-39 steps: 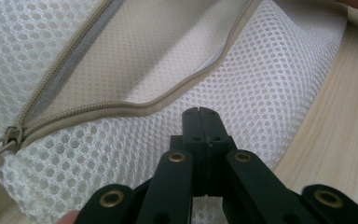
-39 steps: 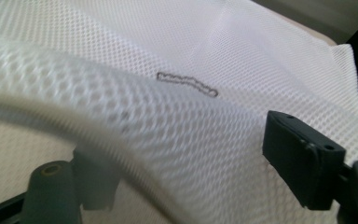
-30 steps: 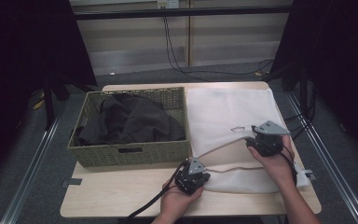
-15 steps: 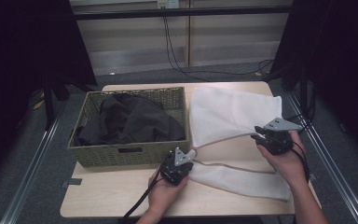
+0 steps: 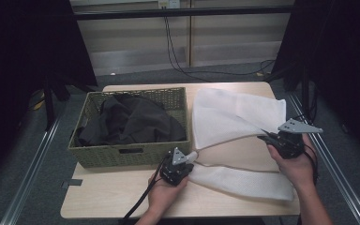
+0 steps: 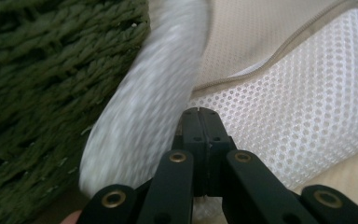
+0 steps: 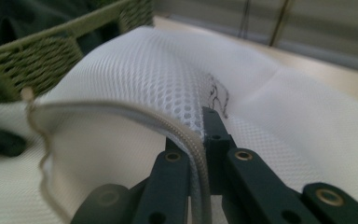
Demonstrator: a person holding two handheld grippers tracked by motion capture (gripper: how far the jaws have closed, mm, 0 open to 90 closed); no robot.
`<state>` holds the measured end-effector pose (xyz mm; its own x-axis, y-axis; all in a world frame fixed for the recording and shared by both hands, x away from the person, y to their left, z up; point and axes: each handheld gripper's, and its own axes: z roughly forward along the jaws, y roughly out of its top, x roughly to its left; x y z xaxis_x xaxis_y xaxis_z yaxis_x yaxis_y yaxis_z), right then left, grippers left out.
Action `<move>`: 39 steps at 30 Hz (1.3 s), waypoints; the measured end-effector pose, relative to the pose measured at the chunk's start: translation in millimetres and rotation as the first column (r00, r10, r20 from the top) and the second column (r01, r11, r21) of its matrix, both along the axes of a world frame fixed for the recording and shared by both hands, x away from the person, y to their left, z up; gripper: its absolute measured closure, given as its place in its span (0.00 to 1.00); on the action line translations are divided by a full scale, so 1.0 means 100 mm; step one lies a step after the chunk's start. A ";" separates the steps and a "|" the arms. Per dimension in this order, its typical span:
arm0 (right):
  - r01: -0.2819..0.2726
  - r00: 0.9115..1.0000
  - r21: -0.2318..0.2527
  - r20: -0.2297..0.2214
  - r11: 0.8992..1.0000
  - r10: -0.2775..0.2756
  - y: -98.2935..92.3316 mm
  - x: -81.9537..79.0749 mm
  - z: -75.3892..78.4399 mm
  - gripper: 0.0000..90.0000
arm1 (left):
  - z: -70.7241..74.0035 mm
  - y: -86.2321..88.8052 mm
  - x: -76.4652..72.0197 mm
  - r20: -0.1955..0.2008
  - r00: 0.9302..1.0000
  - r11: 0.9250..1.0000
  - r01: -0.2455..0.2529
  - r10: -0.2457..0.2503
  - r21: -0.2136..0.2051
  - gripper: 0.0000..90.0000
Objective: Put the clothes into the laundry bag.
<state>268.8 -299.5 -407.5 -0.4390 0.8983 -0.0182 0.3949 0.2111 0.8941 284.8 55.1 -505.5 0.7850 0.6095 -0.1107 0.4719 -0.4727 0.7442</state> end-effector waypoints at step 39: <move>-0.104 0.993 0.048 -0.047 0.993 0.106 0.16 0.01 -0.16 0.99 | 0.94 1.28 -0.03 0.129 0.989 0.954 -0.025 0.066 -0.300 0.21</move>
